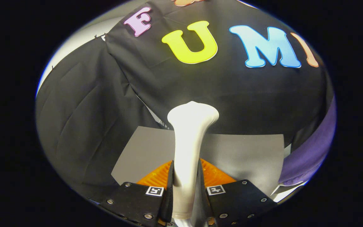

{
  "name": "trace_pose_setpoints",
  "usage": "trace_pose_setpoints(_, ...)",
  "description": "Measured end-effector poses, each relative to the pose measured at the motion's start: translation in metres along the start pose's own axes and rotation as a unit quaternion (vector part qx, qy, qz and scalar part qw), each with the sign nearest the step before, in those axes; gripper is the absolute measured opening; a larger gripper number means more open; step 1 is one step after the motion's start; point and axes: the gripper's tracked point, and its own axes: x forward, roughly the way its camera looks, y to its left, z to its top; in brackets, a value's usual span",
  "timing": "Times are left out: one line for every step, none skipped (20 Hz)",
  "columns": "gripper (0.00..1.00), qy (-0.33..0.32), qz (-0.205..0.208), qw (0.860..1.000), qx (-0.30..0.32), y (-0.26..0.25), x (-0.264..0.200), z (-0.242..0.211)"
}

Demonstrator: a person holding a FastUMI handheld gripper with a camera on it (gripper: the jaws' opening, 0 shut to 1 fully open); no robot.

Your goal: Iron the clothes twice with a garment steamer, once on the left side and once on the right side.

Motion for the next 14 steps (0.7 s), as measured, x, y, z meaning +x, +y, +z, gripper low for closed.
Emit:
trace_pose_setpoints(0.35, -0.009, -0.004, 1.000, -0.005, 0.000, -0.011, -0.003)
trace_pose_setpoints(0.35, -0.016, -0.007, 1.000, -0.008, 0.000, -0.022, -0.007)
trace_pose_setpoints(0.35, -0.024, -0.009, 1.000, -0.006, -0.001, -0.034, -0.011)
trace_pose_setpoints(0.35, -0.038, -0.013, 0.999, -0.007, -0.002, -0.046, -0.013)
trace_pose_setpoints(0.35, -0.050, -0.022, 0.998, -0.010, -0.006, -0.057, -0.016)
trace_pose_setpoints(0.35, -0.057, -0.030, 0.998, -0.013, -0.011, -0.068, -0.020)
trace_pose_setpoints(0.35, -0.068, -0.034, 0.997, -0.011, -0.013, -0.079, -0.026)
trace_pose_setpoints(0.35, -0.071, -0.035, 0.997, -0.007, -0.014, -0.089, -0.036)
trace_pose_setpoints(0.35, -0.078, -0.036, 0.996, -0.004, -0.017, -0.098, -0.042)
trace_pose_setpoints(0.35, -0.090, -0.041, 0.995, -0.003, -0.020, -0.108, -0.048)
trace_pose_setpoints(0.35, -0.098, -0.048, 0.994, -0.004, -0.025, -0.117, -0.055)
trace_pose_setpoints(0.35, -0.103, -0.054, 0.993, -0.005, -0.028, -0.126, -0.066)
trace_pose_setpoints(0.35, -0.108, -0.056, 0.993, -0.003, -0.030, -0.136, -0.076)
trace_pose_setpoints(0.35, -0.123, -0.059, 0.991, 0.005, -0.032, -0.146, -0.084)
